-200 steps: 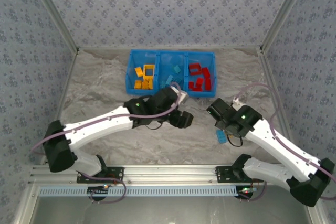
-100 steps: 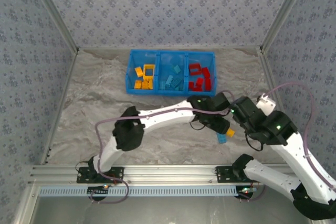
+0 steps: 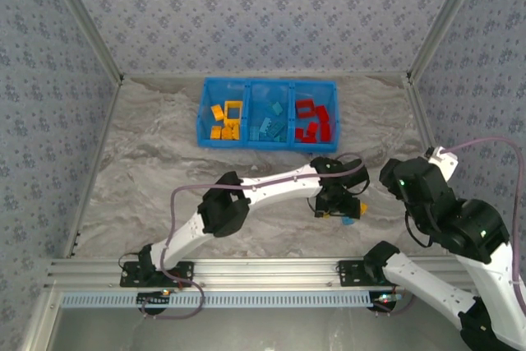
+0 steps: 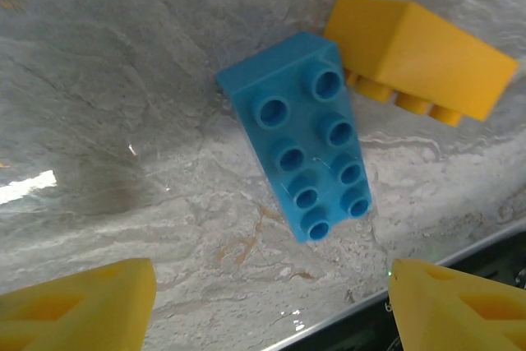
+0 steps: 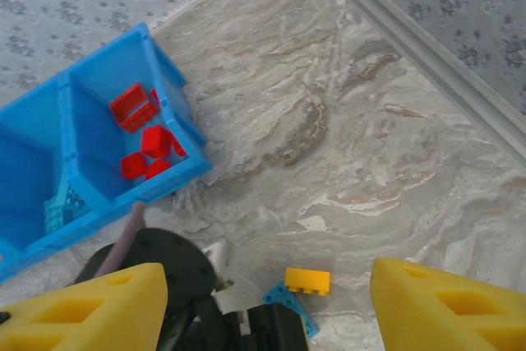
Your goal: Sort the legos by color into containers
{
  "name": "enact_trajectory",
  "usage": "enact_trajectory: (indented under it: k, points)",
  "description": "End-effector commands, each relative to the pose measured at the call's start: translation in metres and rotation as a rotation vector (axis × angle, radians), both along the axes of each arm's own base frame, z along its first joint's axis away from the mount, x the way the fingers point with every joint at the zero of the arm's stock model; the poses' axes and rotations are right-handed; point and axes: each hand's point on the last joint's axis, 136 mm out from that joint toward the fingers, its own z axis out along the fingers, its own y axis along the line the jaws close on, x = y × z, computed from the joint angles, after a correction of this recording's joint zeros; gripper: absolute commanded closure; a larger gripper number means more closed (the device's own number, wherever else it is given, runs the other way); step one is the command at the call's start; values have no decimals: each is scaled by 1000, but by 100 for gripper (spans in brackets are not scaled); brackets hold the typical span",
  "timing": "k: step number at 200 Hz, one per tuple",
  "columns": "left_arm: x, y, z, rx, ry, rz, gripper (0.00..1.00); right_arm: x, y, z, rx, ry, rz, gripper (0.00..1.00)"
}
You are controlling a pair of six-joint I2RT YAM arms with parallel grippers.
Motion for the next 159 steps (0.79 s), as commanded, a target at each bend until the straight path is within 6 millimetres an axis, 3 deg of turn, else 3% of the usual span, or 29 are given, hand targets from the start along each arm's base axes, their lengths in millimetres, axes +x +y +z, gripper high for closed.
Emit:
enact_trajectory:
  k: [1,46,103,123,159]
  points:
    - [-4,-8,2,-1,64,65,25,0,8,-3,-14,10,72,31]
    - [2,-12,-13,28,64,95,27,-8,10,-12,26,24,95,32]
    - [17,-5,-28,96,18,137,37,-10,11,-18,52,29,91,32]
    - [20,3,-32,135,-1,142,41,-10,12,-18,55,28,90,32]
    - [30,36,-29,244,-64,143,52,-7,15,-20,59,29,98,32]
